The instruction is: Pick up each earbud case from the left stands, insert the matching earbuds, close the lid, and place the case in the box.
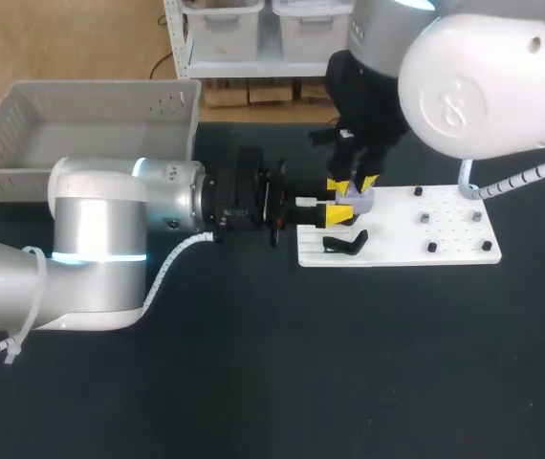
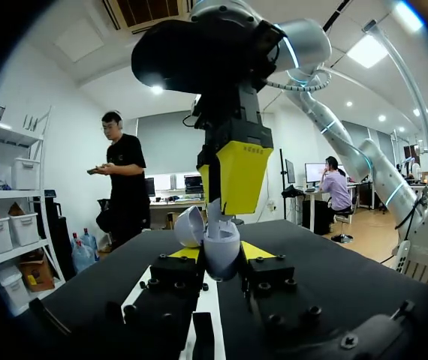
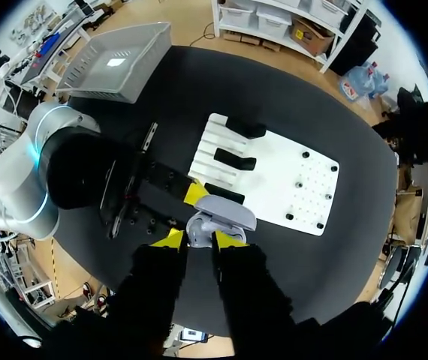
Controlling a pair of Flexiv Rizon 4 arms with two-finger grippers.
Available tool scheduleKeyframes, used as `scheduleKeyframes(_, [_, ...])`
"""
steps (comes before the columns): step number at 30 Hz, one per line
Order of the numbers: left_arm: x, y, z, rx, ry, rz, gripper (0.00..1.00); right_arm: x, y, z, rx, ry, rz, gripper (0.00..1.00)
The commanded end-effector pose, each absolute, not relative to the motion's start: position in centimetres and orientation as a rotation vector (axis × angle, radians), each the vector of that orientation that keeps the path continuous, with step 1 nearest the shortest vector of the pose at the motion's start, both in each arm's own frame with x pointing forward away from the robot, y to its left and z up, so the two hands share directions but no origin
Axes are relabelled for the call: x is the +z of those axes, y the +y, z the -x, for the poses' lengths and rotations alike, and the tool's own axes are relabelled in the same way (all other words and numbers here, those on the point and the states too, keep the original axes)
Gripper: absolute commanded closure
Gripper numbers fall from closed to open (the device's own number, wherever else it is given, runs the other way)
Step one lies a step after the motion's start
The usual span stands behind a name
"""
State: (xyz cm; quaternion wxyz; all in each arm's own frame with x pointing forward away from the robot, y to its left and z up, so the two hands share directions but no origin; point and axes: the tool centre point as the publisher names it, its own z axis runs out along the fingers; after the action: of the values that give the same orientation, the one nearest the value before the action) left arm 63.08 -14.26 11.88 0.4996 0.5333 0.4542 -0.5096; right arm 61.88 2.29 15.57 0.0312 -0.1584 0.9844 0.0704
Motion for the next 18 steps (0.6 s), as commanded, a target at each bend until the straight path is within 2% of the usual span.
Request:
scheduleKeyframes(1, [11.9, -14.3, -63.0, -1.228, 1.098, -1.286, 1.0, 16.1, 2.3, -61.5, 0.212, 3.033, 0.487, 0.0])
scheduleKeyframes(9, [11.9, -14.3, -63.0, -1.228, 1.098, -1.286, 1.0, 18.9, 2.0, -60.1, 0.263, 3.008, 0.479, 0.0])
scheduleKeyframes(18, [11.9, -14.3, -63.0, -1.228, 1.098, -1.286, 1.0, 19.4, 0.8, -64.8, 0.204, 2.935, 0.197, 0.0])
